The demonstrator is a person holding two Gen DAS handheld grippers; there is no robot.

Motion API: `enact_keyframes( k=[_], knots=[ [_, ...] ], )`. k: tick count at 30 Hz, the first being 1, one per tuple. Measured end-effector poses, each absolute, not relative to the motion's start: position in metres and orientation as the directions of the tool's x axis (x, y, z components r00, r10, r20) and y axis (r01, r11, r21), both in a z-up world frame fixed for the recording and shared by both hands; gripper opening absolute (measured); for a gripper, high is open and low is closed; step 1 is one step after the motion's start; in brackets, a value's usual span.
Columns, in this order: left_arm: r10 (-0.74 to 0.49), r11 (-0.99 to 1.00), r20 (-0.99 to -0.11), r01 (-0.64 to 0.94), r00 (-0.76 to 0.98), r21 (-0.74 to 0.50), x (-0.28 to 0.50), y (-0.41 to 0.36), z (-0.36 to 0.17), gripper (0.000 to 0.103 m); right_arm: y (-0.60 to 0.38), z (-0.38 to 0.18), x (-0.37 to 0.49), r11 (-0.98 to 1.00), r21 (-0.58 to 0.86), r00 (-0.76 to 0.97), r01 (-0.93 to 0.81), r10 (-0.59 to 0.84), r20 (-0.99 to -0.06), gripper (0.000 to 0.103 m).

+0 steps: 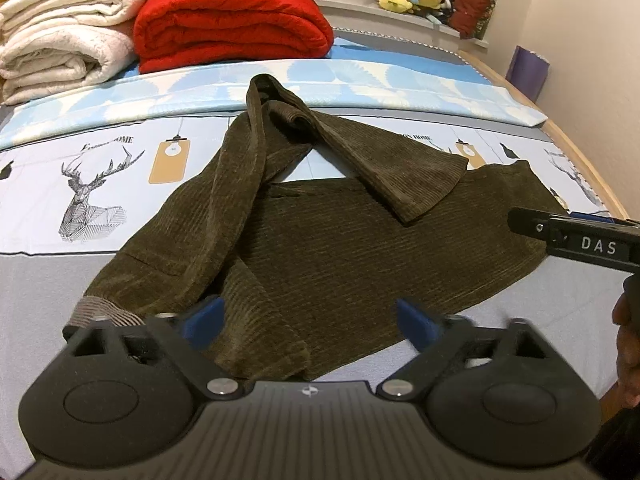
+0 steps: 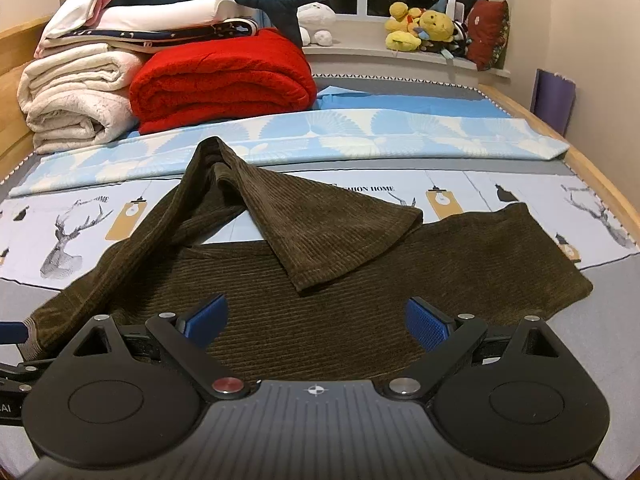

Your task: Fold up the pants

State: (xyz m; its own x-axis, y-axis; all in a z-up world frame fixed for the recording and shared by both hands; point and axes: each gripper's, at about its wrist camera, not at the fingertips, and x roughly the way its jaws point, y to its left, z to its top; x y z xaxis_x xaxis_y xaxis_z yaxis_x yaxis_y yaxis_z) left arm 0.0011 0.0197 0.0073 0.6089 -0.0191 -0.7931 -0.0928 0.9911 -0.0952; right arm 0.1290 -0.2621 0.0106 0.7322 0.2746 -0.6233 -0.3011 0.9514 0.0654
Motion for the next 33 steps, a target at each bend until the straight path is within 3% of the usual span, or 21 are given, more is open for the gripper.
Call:
enact_keyframes(
  k=[1,3,5,6,8,11,13,19,21,23,26,27,33],
  knots=[
    [-0.026,0.993,-0.805,-0.075,0.592,-0.088,0.005,0.026,0.006,0.052,-0.254,0.007,0.129,0.952,0.076,0.731,-0.297,0.278,-0.623,0.086],
    [-0.006,0.998,-0.825,-0.044,0.566,-0.037,0.014,0.043,0.002,0.03,-0.249,0.009,0.129,0.949,0.08,0.725,-0.304,0.285,-0.628,0.069],
    [0.035,0.999,-0.837,-0.041,0.546,0.015,0.022,0.066,-0.006,0.028,-0.244,0.008,0.131,0.938,0.095,0.71,-0.332,0.315,-0.63,0.05],
    [0.024,0.999,-0.849,-0.039,0.528,0.004,0.025,0.079,-0.012,0.028,-0.241,0.008,0.132,0.934,0.093,0.705,-0.345,0.323,-0.631,0.049],
    [-0.017,0.998,-0.89,-0.051,0.456,-0.045,0.03,0.106,-0.025,0.03,-0.235,0.009,0.131,0.921,0.111,0.694,-0.372,0.356,-0.627,0.049],
    [0.036,0.999,-0.885,-0.048,0.465,0.016,0.034,0.125,-0.032,0.039,-0.221,0.007,0.131,0.897,0.103,0.663,-0.43,0.391,-0.638,0.049],
    [0.063,0.998,-0.897,-0.016,0.437,0.062,0.035,0.134,-0.041,0.064,-0.208,0.005,0.128,0.868,0.111,0.622,-0.484,0.431,-0.654,0.051],
    [0.036,0.99,-0.911,0.11,0.411,0.088,0.03,0.132,-0.081,0.081,-0.147,-0.011,0.111,0.739,0.077,0.486,-0.669,0.513,-0.708,0.069],
    [0.086,0.969,-0.893,0.17,0.441,0.177,0.028,0.126,-0.084,0.078,-0.126,-0.02,0.105,0.686,0.068,0.424,-0.725,0.522,-0.74,0.074],
    [0.086,0.97,-0.888,0.166,0.452,0.178,0.029,0.132,-0.088,0.071,-0.104,-0.031,0.099,0.63,0.05,0.369,-0.775,0.516,-0.773,0.076],
    [0.067,0.972,-0.883,0.168,0.465,0.163,0.028,0.145,-0.089,0.046,-0.076,-0.045,0.089,0.559,-0.001,0.323,-0.829,0.478,-0.817,0.078],
    [0.069,0.973,-0.875,0.161,0.479,0.165,0.031,0.15,-0.087,0.033,-0.069,-0.05,0.086,0.539,-0.02,0.318,-0.842,0.465,-0.826,0.079],
    [0.151,0.985,-0.824,-0.008,0.546,0.174,0.043,0.195,-0.072,0.024,-0.042,-0.08,0.075,0.377,-0.194,0.336,-0.906,0.359,-0.871,0.08]
  ],
)
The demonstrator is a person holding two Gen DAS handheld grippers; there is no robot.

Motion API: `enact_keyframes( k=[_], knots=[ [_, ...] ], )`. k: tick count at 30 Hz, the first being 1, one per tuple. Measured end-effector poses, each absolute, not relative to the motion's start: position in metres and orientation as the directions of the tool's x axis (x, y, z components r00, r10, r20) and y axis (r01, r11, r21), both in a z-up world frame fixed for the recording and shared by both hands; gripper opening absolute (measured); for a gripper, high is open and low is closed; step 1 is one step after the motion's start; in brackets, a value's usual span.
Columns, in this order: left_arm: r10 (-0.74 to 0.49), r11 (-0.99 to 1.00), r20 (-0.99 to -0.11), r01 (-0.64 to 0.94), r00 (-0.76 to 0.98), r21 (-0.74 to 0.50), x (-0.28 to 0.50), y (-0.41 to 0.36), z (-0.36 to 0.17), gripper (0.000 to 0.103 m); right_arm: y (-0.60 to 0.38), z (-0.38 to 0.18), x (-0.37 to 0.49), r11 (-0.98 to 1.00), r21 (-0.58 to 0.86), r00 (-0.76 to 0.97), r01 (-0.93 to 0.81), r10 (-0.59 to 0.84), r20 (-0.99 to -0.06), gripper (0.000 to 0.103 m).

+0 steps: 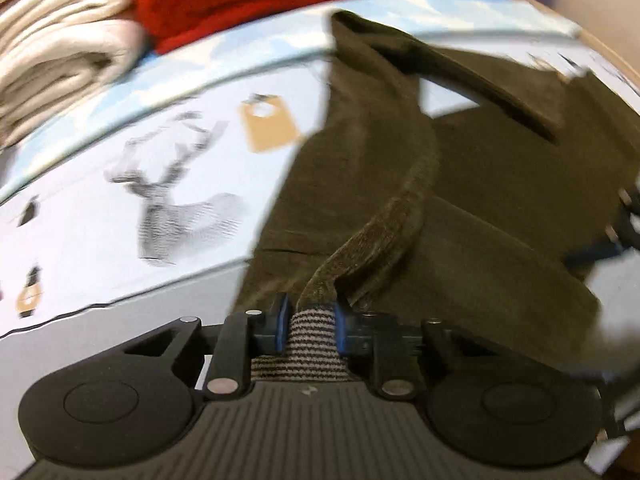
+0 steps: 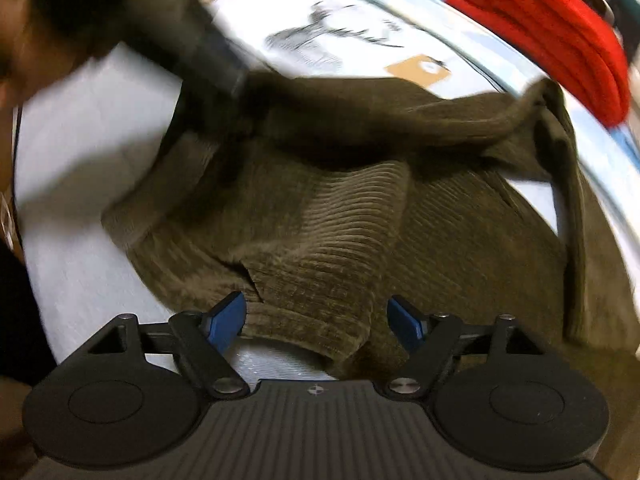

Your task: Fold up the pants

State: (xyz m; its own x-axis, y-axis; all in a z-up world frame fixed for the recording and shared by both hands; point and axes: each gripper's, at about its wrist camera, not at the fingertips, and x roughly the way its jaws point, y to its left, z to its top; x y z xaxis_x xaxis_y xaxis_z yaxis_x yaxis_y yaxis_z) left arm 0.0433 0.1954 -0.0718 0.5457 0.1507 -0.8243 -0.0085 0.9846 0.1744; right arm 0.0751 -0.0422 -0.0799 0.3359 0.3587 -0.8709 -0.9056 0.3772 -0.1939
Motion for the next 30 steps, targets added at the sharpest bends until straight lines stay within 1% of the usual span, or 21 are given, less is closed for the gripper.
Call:
enact_keyframes(
  k=[2,4,6,7,8,10,11,15,17,18,19,20,21,22,24,27,30],
  knots=[
    [0.174,0.984,-0.804,-0.073,0.569,0.161,0.047,0.21,-0.068,0.024,-0.038,-0.086,0.072,0.332,-0.235,0.349,-0.913,0.343,-0.872,0.08],
    [0.208,0.978,-0.773,-0.123,0.6,0.167,0.053,0.221,-0.063,0.023,-0.035,-0.089,0.068,0.311,-0.24,0.344,-0.92,0.343,-0.874,0.079],
    [0.243,0.97,-0.736,-0.177,0.632,0.168,0.056,0.232,-0.057,0.022,-0.034,-0.091,0.068,0.294,-0.223,0.323,-0.929,0.356,-0.877,0.067],
    [0.261,0.965,-0.719,-0.204,0.644,0.167,0.056,0.237,-0.054,0.022,-0.035,-0.09,0.069,0.291,-0.198,0.3,-0.936,0.366,-0.881,0.054],
    [0.284,0.957,-0.701,-0.24,0.655,0.164,0.058,0.244,-0.051,0.022,-0.032,-0.092,0.07,0.294,-0.182,0.288,-0.938,0.373,-0.882,0.046],
    [0.311,0.942,-0.678,-0.309,0.666,0.129,0.06,0.259,-0.046,0.021,-0.032,-0.091,0.074,0.307,-0.162,0.278,-0.938,0.384,-0.88,0.038],
    [0.321,0.933,-0.666,-0.345,0.673,0.102,0.063,0.269,-0.045,0.021,-0.032,-0.09,0.074,0.313,-0.152,0.274,-0.937,0.393,-0.878,0.036],
    [0.372,0.89,-0.588,-0.455,0.718,0.007,0.062,0.3,-0.029,0.02,-0.031,-0.079,0.073,0.321,-0.097,0.251,-0.942,0.485,-0.837,0.034],
    [0.36,0.871,-0.602,-0.488,0.713,-0.058,0.069,0.315,-0.024,0.026,-0.033,-0.068,0.069,0.305,-0.043,0.218,-0.951,0.57,-0.792,0.034],
    [0.361,0.859,-0.615,-0.507,0.701,-0.074,0.068,0.321,-0.022,0.033,-0.034,-0.062,0.067,0.305,-0.011,0.203,-0.952,0.609,-0.767,0.035],
    [0.367,0.847,-0.621,-0.525,0.693,-0.086,0.064,0.325,-0.02,0.045,-0.035,-0.059,0.067,0.313,0.015,0.198,-0.95,0.635,-0.747,0.042],
    [0.372,0.833,-0.63,-0.545,0.682,-0.097,0.058,0.328,-0.018,0.05,-0.037,-0.055,0.068,0.327,0.045,0.193,-0.944,0.656,-0.729,0.051],
    [0.373,0.82,-0.645,-0.563,0.667,-0.108,0.052,0.331,-0.015,0.057,-0.037,-0.054,0.068,0.33,0.069,0.179,-0.941,0.662,-0.728,0.053],
    [0.366,0.804,-0.667,-0.582,0.649,-0.124,0.045,0.335,-0.013,0.06,-0.039,-0.054,0.069,0.326,0.082,0.163,-0.942,0.656,-0.737,0.054],
    [0.33,0.772,-0.7,-0.608,0.633,-0.186,0.032,0.345,-0.011,0.061,-0.045,-0.056,0.071,0.329,0.05,0.175,-0.943,0.619,-0.766,0.052],
    [0.221,0.743,-0.783,-0.62,0.581,-0.251,0.013,0.349,-0.019,0.065,-0.063,-0.049,0.081,0.372,0.039,0.208,-0.927,0.599,-0.773,0.052],
    [0.088,0.744,-0.871,-0.613,0.484,-0.266,-0.001,0.342,-0.041,0.075,-0.088,-0.031,0.102,0.463,0.091,0.246,-0.882,0.615,-0.749,0.052]
  ],
)
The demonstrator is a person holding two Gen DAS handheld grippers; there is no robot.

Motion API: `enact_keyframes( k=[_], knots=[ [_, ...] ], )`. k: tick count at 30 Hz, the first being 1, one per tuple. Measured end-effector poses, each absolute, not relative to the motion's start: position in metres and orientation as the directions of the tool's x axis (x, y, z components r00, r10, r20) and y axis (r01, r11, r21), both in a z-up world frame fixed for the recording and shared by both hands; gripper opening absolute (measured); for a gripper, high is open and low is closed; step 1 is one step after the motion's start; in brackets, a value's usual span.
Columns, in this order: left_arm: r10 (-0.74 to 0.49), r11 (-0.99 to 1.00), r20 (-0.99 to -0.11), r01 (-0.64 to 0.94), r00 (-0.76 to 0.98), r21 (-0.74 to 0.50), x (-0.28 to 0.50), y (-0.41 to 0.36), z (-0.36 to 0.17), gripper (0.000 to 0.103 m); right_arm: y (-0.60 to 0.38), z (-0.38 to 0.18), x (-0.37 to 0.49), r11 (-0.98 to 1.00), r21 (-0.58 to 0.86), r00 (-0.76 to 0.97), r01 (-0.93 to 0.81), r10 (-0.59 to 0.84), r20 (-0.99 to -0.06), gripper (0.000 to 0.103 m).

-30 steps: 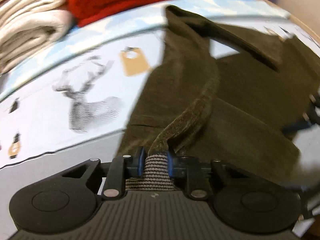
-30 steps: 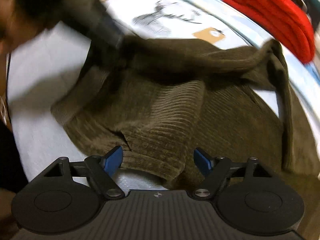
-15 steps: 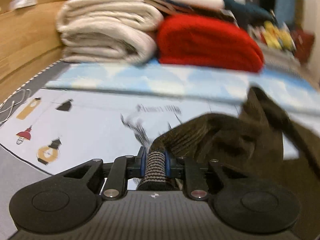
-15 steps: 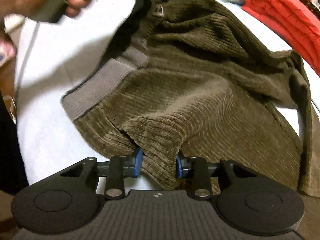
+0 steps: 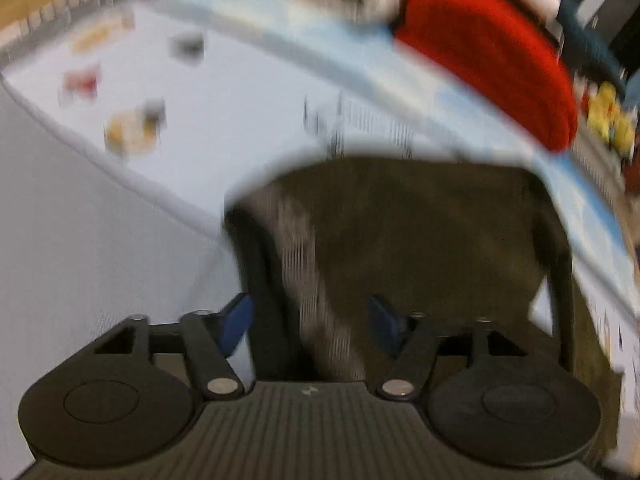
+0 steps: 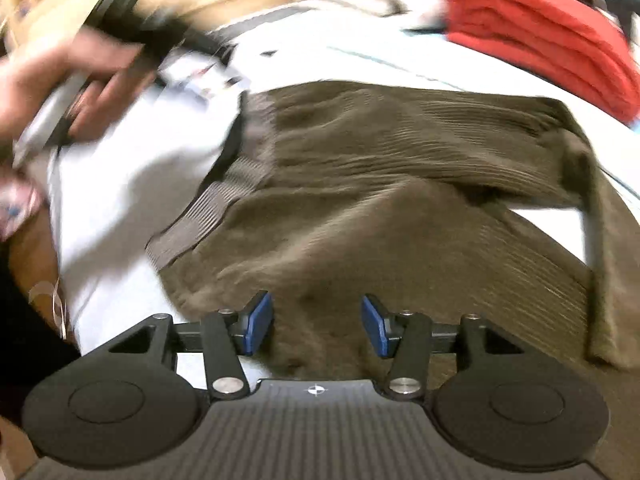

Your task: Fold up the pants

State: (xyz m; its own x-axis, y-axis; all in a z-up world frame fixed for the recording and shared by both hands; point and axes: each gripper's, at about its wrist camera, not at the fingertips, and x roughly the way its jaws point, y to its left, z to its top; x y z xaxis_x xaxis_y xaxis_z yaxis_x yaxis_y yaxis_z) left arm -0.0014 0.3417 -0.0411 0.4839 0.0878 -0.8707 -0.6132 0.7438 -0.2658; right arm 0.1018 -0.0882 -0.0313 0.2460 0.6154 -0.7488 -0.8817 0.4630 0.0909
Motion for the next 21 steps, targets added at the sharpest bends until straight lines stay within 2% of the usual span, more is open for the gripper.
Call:
enact_keyframes(
  k=[5,10,13,15,18,21],
  knots=[
    [-0.102,0.722,-0.921,-0.608,0.376,-0.328,-0.024,0.329,-0.08,0.075,-0.149,-0.006,0.14,0.674,0.173,0.37,-0.718,0.581,-0.725,0.052],
    [-0.134,0.749,-0.942,-0.591,0.306,-0.299,-0.035,0.307,-0.103,0.076,-0.22,0.01,0.169,0.815,0.187,0.503,-0.549,0.5,-0.705,0.052],
    [-0.056,0.823,-0.959,-0.531,0.279,-0.203,-0.036,0.284,-0.104,0.074,-0.267,0.017,0.187,0.871,0.173,0.59,-0.46,0.445,-0.674,0.052],
    [0.016,0.882,-0.962,-0.456,0.273,-0.115,-0.038,0.265,-0.104,0.061,-0.301,0.025,0.195,0.899,0.166,0.636,-0.404,0.407,-0.655,0.052],
    [0.11,0.945,-0.961,-0.327,0.255,0.022,-0.048,0.241,-0.102,0.048,-0.358,0.026,0.209,0.931,0.149,0.675,-0.333,0.346,-0.651,0.052],
    [0.257,0.958,-0.945,-0.184,0.203,0.221,-0.058,0.224,-0.099,0.046,-0.407,0.02,0.224,0.963,0.142,0.691,-0.229,0.264,-0.673,0.052]
  ],
)
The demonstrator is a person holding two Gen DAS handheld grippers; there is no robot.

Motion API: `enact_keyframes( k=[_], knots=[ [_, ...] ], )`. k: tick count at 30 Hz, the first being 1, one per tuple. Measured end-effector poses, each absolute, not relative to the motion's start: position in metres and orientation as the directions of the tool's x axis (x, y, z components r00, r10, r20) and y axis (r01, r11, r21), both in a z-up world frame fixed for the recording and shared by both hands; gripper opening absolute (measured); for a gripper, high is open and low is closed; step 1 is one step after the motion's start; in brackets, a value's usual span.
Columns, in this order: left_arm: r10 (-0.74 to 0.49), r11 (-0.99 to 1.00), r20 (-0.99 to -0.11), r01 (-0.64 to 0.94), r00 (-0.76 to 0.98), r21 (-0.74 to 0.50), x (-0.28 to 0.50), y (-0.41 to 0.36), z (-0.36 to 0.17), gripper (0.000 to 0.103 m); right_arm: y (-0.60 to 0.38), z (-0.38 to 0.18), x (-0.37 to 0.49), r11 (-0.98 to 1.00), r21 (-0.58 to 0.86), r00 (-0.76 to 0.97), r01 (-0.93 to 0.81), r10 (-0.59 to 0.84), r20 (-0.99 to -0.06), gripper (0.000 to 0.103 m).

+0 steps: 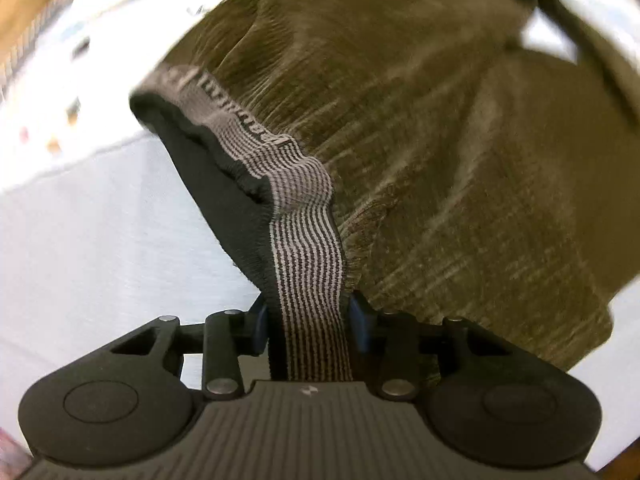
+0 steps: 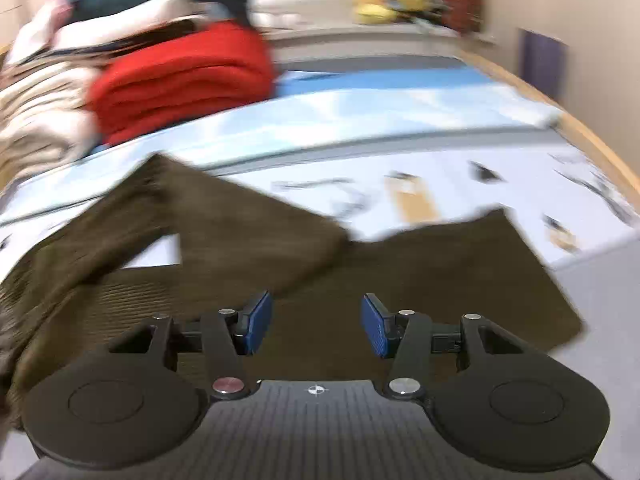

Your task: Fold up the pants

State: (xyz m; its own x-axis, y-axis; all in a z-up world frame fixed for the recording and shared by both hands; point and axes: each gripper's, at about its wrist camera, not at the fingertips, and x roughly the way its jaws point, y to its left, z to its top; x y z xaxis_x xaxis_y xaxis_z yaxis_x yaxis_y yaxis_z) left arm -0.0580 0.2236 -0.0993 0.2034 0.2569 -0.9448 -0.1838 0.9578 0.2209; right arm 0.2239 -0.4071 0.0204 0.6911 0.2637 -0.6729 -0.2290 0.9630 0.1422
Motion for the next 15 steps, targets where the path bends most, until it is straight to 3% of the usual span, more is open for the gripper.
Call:
enact_keyframes(
  k=[5,7,15],
  knots=[
    [0.329,0.931,-0.935,-0.211,0.131,0.298,-0.082,0.236,-0.093,0.047,-0.482,-0.004,0.242,0.978,0.206,0.653,-0.034,0.178,-0.736,0.052],
    [0.348,0.91,-0.928,-0.283,0.131,0.302,-0.095,0.239,-0.096,0.055,-0.501,-0.015,0.245,0.974,0.228,0.63,0.013,0.169,-0.758,0.052],
    [0.206,0.85,-0.961,-0.521,0.184,0.082,-0.091,0.261,-0.079,0.065,-0.576,-0.065,0.254,0.914,0.285,0.541,0.288,0.09,-0.836,0.052]
  ],
)
